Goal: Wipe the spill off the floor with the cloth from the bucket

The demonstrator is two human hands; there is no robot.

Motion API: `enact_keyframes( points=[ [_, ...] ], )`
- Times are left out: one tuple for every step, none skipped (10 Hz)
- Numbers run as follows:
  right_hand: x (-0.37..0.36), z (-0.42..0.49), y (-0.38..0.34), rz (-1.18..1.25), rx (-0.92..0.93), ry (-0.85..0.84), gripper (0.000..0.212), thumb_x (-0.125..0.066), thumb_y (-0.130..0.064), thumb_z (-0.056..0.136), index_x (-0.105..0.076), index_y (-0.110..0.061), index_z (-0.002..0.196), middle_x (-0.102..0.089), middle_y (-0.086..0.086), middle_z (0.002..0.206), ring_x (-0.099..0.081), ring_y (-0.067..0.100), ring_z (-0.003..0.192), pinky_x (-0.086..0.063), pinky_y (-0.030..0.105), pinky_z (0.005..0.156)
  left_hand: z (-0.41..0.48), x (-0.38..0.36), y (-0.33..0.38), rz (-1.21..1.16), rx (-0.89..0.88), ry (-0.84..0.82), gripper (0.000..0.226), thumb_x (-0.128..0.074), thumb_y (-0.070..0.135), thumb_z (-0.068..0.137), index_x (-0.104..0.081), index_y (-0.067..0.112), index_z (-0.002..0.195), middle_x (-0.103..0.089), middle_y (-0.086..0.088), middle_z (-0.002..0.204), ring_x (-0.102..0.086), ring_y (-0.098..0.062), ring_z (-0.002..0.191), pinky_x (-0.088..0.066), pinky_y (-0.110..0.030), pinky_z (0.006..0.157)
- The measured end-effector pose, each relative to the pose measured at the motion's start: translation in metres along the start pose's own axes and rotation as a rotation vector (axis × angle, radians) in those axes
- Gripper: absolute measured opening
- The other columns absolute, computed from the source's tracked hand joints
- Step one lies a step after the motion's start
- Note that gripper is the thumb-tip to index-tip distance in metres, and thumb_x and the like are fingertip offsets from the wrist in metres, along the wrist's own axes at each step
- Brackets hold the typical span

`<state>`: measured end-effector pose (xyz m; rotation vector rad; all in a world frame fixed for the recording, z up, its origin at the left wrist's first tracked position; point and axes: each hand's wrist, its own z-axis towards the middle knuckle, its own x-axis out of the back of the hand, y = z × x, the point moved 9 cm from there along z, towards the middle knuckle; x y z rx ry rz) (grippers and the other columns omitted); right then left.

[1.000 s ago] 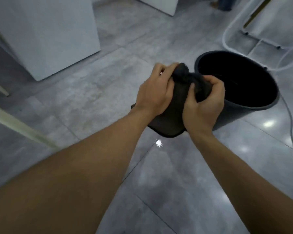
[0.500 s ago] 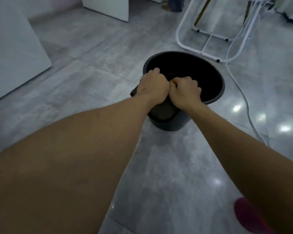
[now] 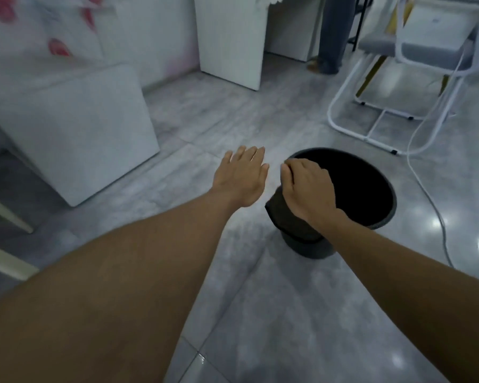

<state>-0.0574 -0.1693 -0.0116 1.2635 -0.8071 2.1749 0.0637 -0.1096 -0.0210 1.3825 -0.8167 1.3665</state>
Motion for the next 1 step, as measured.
enact_keyframes(
  points=[
    [0.0470, 0.0530, -0.0745, 0.126, 0.010, -0.186, 0.049, -0.031, -0.038, 0.110, -0.054, -0.007, 0.141, -0.059, 0.015, 0.143, -0.052, 0.033, 0.132, -0.039, 0.046, 0.106, -0.0025, 0.1042, -0.0258, 0.048, 0.147, 0.090, 0.055, -0.018, 0.038, 0.109, -0.026, 0.014, 0.158, -0.034, -0.006, 0.163, -0.027, -0.031, 0.151, -0.016, -0.049, 0.124]
  ],
)
